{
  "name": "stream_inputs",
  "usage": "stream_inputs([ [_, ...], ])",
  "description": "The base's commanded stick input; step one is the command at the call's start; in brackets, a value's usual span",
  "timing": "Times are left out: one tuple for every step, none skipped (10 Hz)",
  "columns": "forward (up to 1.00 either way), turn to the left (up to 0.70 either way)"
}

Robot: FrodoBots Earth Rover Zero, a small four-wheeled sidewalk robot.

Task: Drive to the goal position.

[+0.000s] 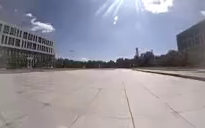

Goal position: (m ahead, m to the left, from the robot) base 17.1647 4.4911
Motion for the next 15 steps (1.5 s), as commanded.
stream_inputs([
  [0.7,0.01],
  [0.7,0.01],
  [0.7,0.01],
  [0.7,0.01],
  [0.7,0.01],
  [0.7,0.01],
  [0.7,0.01],
  [0.7,0.01],
  [0.7,0.01],
  [0.7,0.01],
  [0.7,0.01],
  [0.7,0.01],
  [0.7,0.01],
  [0.7,0.01],
  [0.7,0.01],
])
